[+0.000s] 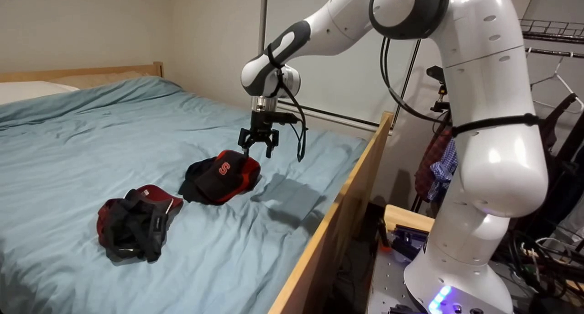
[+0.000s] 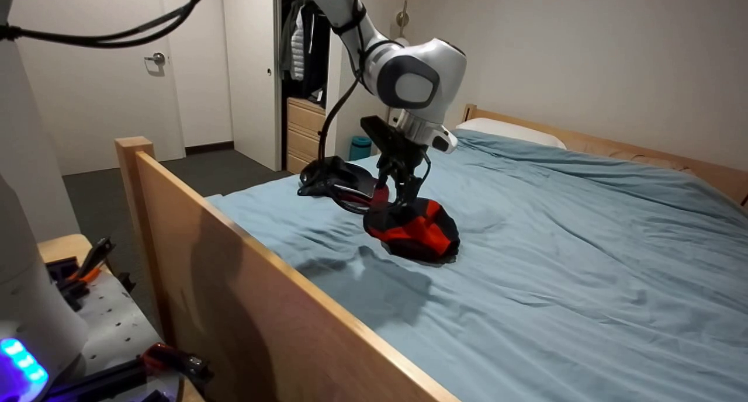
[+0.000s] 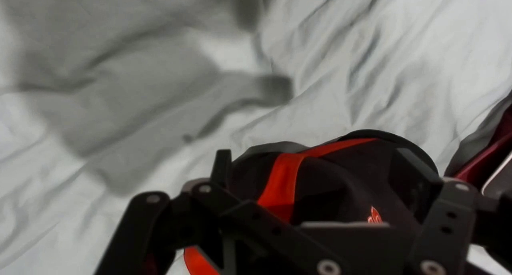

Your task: Move the black and red cap to the left pile of caps

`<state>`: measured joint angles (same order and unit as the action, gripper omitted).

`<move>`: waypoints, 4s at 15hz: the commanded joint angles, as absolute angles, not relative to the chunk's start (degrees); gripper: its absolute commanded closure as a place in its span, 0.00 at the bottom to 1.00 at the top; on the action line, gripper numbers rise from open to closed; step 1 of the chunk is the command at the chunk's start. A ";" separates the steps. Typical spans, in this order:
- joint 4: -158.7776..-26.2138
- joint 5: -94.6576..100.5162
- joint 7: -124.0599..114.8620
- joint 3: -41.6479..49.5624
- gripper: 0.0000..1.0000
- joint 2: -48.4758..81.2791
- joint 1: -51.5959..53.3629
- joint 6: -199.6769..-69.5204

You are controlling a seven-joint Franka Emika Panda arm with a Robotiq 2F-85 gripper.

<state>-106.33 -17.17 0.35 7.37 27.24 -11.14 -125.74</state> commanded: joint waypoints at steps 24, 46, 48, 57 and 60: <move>-80.43 -9.71 13.38 1.17 0.00 47.04 -16.34 -123.17; -78.90 -14.59 7.21 0.29 0.96 43.64 -18.02 -121.51; -77.82 -14.79 2.83 1.67 0.96 42.41 -17.47 -123.40; -76.36 1.61 -21.60 12.31 0.96 43.59 -0.29 -135.07; -73.86 10.40 -27.53 14.87 0.96 46.44 7.52 -128.63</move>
<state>-76.09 3.61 -22.20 11.81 44.06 1.35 -133.06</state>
